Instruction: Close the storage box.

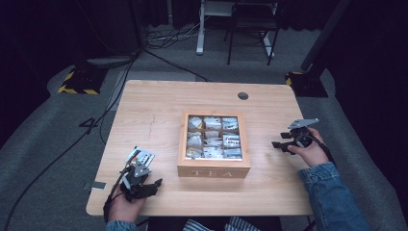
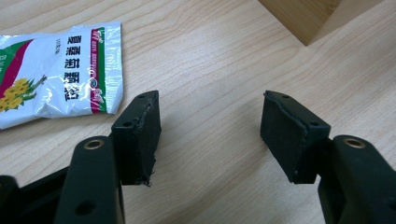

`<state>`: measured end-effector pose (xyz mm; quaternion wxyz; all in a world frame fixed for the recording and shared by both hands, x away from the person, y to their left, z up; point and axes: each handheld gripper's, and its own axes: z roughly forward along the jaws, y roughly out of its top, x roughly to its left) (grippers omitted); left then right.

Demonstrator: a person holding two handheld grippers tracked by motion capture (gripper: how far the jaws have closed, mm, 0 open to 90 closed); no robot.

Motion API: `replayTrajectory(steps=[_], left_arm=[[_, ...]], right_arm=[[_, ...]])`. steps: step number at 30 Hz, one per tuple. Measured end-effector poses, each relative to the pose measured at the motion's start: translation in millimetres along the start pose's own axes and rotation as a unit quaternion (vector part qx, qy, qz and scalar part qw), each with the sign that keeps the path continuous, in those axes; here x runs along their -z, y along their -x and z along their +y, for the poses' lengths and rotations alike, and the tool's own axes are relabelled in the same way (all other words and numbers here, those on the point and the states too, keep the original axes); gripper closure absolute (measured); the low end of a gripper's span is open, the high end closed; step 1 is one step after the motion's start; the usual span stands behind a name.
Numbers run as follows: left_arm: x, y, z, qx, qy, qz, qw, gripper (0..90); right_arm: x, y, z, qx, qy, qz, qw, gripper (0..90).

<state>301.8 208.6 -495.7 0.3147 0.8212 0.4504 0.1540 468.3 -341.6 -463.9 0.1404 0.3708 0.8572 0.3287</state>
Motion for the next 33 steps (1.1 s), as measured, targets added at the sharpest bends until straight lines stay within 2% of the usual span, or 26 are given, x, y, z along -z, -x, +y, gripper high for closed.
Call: replayTrajectory(steps=[2,4,6,8,9,11,15,17,18,20,33], left_arm=[[-0.6,0.3,-0.4,-0.003,0.003,0.001,1.0,38.1],[-0.8,0.4,-0.4,-0.002,0.003,0.0,1.0,37.5],[-0.8,0.3,-0.5,-0.003,0.003,0.0,1.0,37.2],[-1.0,0.3,-0.9,-0.002,0.005,0.0,1.0,37.0],[-1.2,0.4,-1.0,-0.002,0.007,0.0,1.0,36.8],[-1.3,0.4,-1.0,-0.002,0.007,0.0,1.0,36.7],[-1.7,0.3,-0.8,-0.002,0.007,0.0,1.0,36.4],[-2.1,0.3,-0.8,-0.003,0.009,0.001,1.0,36.0],[-2.3,0.5,-0.9,-0.001,0.01,0.0,1.0,35.9],[-2.3,0.2,-1.4,-0.002,0.011,0.0,0.9999,35.6],[-3.3,0.4,-1.5,-0.002,0.015,0.0,0.9999,34.3]], right_arm=[[-4.8,0.7,-2.5,-0.002,-0.003,0.005,1.0,34.0],[-10.4,0.4,-5.5,0.011,-0.009,-0.008,0.9999,31.4],[-15.6,0.6,-7.6,0.03,-0.026,-0.019,0.999,31.0],[-19.2,0.6,-9.2,0.036,-0.031,-0.017,0.9987,29.3],[-21.5,0.6,-10.7,0.037,-0.025,-0.016,0.9989,28.4],[-23.2,0.6,-12.3,0.035,-0.011,-0.014,0.9992,28.1],[-24.3,0.5,-14.0,0.031,-0.002,-0.008,0.9995,26.7],[-26.3,-0.2,-15.5,0.021,0.003,0.002,0.9998,21.9],[-28.6,-1.2,-17.2,0.008,0.012,0.004,0.9999,16.1],[-34.4,-4.3,-21.4,-0.002,0.04,-0.006,0.9992,10.8],[-35.4,-4.6,-20.9,-0.001,0.041,-0.007,0.9991,10.4]])
